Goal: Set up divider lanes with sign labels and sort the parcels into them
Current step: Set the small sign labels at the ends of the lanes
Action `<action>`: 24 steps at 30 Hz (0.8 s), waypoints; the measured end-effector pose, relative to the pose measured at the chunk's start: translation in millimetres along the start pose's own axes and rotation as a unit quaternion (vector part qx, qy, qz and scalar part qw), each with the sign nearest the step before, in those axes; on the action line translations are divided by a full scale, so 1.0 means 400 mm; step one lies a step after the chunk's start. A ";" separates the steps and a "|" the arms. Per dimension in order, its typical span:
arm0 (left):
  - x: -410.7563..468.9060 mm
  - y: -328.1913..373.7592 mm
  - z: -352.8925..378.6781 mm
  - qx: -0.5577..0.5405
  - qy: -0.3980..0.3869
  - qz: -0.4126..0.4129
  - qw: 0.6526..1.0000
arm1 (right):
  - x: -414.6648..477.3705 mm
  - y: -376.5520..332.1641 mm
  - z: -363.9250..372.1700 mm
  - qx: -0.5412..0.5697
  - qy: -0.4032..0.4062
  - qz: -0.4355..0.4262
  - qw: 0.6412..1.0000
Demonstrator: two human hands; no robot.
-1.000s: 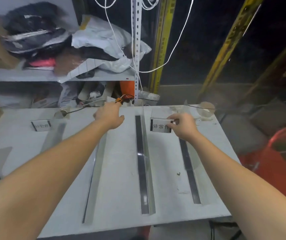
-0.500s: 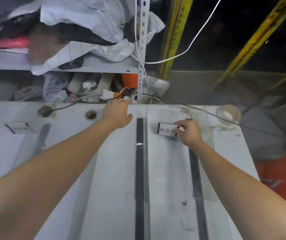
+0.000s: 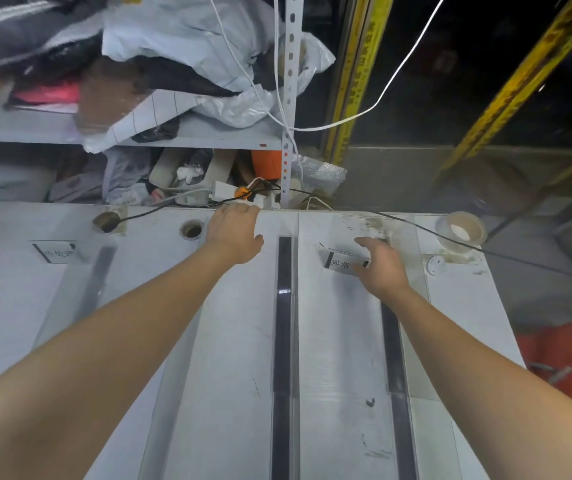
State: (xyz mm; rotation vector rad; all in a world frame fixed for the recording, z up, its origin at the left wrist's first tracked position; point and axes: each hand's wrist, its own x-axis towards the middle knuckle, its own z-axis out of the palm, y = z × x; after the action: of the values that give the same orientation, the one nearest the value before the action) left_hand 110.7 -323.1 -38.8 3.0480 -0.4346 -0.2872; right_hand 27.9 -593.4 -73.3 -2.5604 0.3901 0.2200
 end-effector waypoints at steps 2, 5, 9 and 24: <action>-0.044 0.004 -0.026 -0.001 0.008 -0.008 1.000 | -0.048 -0.040 -0.014 -0.012 0.007 -0.043 0.999; -0.134 0.007 -0.078 0.007 0.019 -0.028 0.999 | -0.135 -0.111 -0.035 -0.044 0.010 -0.088 0.995; -0.299 -0.026 -0.134 -0.002 0.042 -0.048 0.998 | -0.263 -0.196 -0.053 -0.086 0.005 -0.135 0.987; -1.067 -0.391 -0.187 0.030 0.024 -0.222 0.974 | -0.739 -0.597 0.162 -0.099 -0.079 -0.314 0.941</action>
State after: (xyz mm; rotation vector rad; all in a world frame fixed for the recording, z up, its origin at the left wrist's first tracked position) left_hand -235.1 -51.4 98.0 3.1687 0.2536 -0.2156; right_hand -180.5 -295.9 56.5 -2.6874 -0.5367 0.2283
